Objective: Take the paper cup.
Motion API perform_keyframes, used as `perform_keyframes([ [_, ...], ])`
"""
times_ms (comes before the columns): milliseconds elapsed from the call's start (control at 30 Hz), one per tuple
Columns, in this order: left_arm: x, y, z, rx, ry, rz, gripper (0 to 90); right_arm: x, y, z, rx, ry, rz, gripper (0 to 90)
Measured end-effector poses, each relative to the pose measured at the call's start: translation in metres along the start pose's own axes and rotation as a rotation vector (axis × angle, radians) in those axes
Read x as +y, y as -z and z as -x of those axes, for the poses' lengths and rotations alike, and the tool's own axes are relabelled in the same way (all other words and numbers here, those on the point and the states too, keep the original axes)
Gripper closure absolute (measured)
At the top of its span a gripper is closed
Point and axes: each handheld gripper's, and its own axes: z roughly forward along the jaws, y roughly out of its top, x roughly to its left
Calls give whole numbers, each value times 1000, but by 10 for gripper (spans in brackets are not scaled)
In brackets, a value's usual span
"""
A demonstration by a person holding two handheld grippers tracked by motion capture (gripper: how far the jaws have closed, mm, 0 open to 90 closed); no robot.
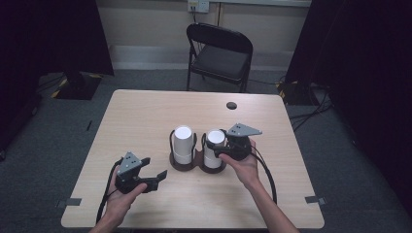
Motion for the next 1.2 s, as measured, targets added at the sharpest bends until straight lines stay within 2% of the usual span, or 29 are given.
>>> perform_keyframes([
  [200, 0, 0, 0, 0, -2, -1, 193, 1, 2, 0, 1, -2, 12, 330],
  [400, 0, 0, 0, 2, 0, -2, 193, 4, 7, 0, 11, 2, 46, 331],
  [700, 0, -2, 1, -3, -12, -11, 197, 7, 9, 0, 7, 1, 51, 331],
  [1067, -1, -2, 1, -12, -7, -10, 198, 19, 16, 0, 16, 7, 77, 331],
  [1200, -1, -2, -1, -5, 9, -22, 184, 22, 18, 0, 15, 8, 81, 331],
])
